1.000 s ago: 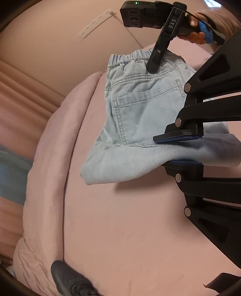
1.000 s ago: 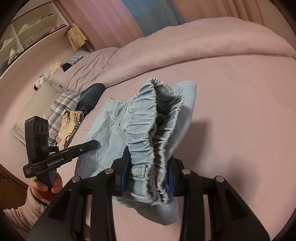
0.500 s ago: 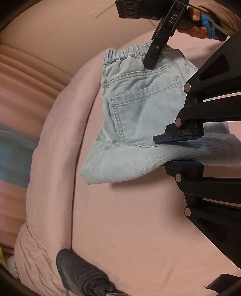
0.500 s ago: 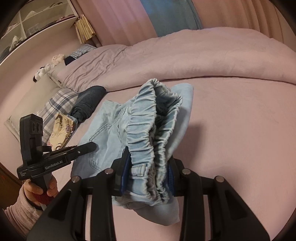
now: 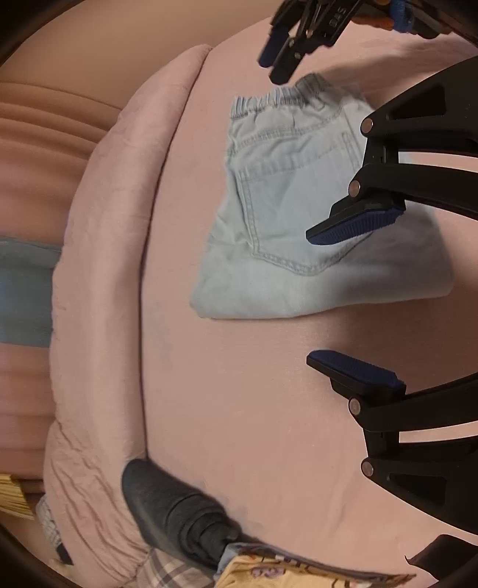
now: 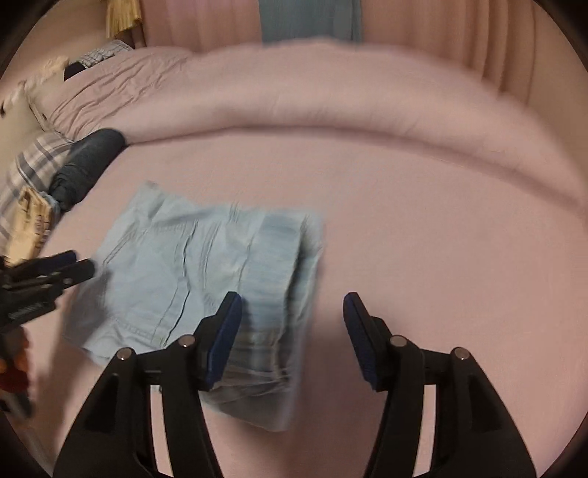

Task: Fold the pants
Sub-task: 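Open both tools and pull them back from the folded pants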

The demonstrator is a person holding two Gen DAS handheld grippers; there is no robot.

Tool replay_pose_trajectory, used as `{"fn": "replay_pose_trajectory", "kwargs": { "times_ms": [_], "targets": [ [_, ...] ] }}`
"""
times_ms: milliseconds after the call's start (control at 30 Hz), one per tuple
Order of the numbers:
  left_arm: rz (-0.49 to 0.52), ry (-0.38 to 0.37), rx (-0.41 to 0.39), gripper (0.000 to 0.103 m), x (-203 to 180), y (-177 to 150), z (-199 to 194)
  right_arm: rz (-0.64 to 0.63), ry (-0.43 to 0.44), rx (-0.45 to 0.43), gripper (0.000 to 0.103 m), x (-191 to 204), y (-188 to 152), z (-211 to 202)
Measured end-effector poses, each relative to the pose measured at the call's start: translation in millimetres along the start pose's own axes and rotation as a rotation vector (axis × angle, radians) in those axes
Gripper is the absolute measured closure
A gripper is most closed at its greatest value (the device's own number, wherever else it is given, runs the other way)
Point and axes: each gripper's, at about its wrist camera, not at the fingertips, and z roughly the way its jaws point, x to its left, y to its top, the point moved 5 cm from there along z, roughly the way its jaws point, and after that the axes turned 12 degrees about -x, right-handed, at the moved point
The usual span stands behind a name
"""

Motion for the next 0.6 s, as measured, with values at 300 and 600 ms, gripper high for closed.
{"fn": "replay_pose_trajectory", "kwargs": {
  "times_ms": [300,600],
  "targets": [
    [0.079,0.021,0.127,0.026,-31.8,-42.0,46.2,-0.063,0.070,0.120,0.061,20.2,-44.2,20.2],
    [0.070,0.071,0.060,0.026,-31.1,-13.2,-17.7,0.014,0.103,0.112,0.061,15.7,-25.3,-18.0]
  ]
}}
